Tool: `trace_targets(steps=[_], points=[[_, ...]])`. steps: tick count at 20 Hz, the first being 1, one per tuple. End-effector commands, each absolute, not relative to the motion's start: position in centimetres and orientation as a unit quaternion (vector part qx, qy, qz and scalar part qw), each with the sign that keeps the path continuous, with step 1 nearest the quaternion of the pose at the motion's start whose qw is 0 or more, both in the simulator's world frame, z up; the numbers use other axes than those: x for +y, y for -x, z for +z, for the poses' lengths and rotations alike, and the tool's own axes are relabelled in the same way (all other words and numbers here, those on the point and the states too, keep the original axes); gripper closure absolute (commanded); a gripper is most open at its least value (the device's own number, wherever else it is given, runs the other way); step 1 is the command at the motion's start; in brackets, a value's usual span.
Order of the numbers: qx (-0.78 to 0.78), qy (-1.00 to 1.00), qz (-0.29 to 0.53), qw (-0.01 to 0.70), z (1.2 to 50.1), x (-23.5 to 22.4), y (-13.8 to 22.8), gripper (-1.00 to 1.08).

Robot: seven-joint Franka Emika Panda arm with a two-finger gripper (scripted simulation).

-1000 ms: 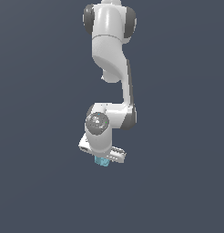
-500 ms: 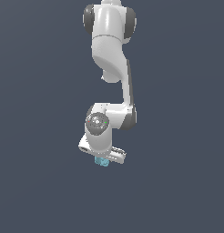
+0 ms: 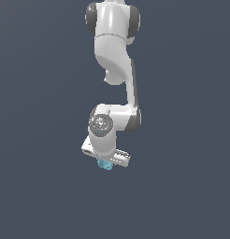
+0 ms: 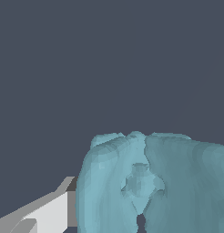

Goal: Pick up the object and move it to a goal position.

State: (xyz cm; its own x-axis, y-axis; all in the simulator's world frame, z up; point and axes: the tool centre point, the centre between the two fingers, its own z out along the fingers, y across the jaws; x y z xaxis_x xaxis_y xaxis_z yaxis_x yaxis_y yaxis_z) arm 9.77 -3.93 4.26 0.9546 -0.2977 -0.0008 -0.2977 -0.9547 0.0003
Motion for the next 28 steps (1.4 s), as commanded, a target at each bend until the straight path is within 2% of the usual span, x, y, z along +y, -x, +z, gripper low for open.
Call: trace_targets(steps=[1, 12, 28], points=[[-0.15, -0.989, 0.0, 0.0, 4.7, -3.5, -9.5, 1.08], [-0.15, -0.989, 0.0, 0.0, 9.1, 0.7, -6.3, 1.08], [-0.15, -0.989, 0.0, 0.0, 21.3, 12.5, 2.4, 1.08]])
